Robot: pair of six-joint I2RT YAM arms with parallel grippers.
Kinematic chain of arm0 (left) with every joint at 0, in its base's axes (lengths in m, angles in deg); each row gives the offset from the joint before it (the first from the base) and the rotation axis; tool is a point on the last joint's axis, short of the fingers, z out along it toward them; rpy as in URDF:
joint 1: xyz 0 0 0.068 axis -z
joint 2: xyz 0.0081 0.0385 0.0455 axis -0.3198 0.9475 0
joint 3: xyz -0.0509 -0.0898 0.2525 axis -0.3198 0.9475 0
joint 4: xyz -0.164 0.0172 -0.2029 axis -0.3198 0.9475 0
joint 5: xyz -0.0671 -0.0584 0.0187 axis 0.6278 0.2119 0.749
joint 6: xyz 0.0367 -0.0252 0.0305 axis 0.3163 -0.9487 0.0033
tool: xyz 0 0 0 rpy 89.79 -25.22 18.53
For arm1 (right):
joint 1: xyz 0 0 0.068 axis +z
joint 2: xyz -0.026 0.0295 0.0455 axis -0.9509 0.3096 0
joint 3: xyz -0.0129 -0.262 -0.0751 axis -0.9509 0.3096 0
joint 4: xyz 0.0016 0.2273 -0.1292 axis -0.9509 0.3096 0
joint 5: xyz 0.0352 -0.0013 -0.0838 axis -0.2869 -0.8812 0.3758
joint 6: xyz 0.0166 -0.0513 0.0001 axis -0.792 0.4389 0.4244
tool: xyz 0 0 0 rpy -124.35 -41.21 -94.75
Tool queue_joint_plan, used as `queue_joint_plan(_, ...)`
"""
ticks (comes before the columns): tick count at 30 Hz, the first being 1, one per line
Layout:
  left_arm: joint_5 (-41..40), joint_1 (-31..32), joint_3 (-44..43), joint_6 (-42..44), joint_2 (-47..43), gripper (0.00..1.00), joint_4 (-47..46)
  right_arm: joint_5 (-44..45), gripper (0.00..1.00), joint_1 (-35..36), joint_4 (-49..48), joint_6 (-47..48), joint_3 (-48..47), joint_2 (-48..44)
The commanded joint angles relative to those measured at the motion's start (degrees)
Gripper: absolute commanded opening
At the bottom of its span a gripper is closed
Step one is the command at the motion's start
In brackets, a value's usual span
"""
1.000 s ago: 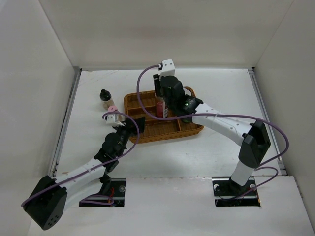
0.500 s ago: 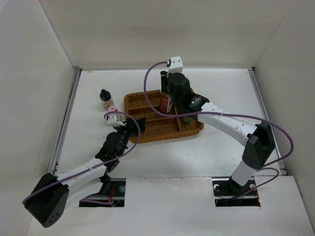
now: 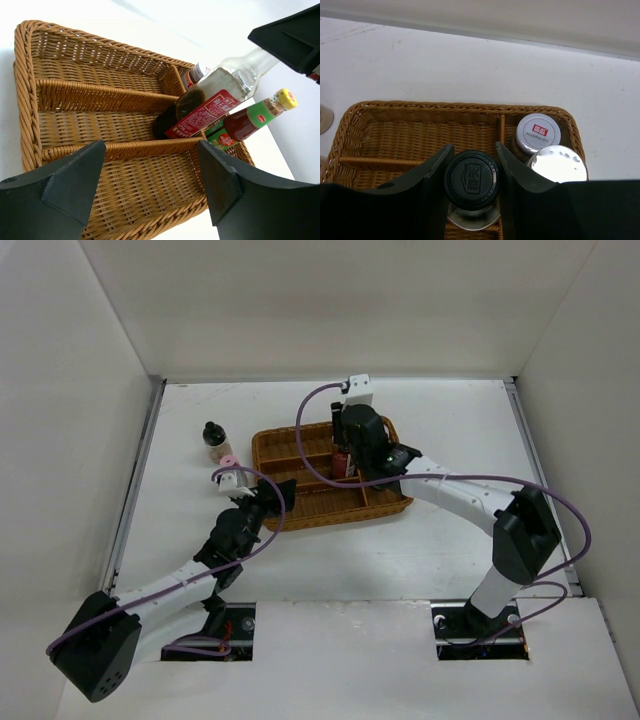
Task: Organize the condiment bottles
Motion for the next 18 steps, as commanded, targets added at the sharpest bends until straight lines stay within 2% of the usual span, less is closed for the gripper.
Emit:
queue_joint_plan(1, 0.2, -0.3, -0.4, -0.5, 0.2, 0.73, -2.8, -0.6, 0.31, -0.3, -7.3, -0.5, 0.5, -1.7)
queue_joint_plan(5, -0.5, -0.7, -0.8, -0.3, 0.4, 0.73, -1.9, -0.8, 0.43, -0.3, -8.1, -1.1, 1.8, -1.2)
queue_joint_plan(9, -2.1, -1.3, -2.2, -0.3, -1.6, 0.74, 2.5, -0.8, 0.63, 0.1, -8.5, -1.5, 2.0, -2.1)
queue_joint_plan(12, -4.0, -1.3, -3.9, -0.3, -3.8, 0.74, 7.5, -1.0, 0.71, 0.3, -8.5, -1.5, 1.7, -3.3)
queue_joint_plan(16, -7.1, -1.0, -7.0, -0.3, -6.4, 0.74, 15.8, -1.9, 0.75, 0.3, -8.3, -1.8, 1.5, -5.4)
queue_joint_plan(18, -8.8, -0.8, -8.7, -0.4, -7.4, 0.74, 19.8, -2.8, 0.82, 0.6, -7.7, -2.6, 1.5, -7.3)
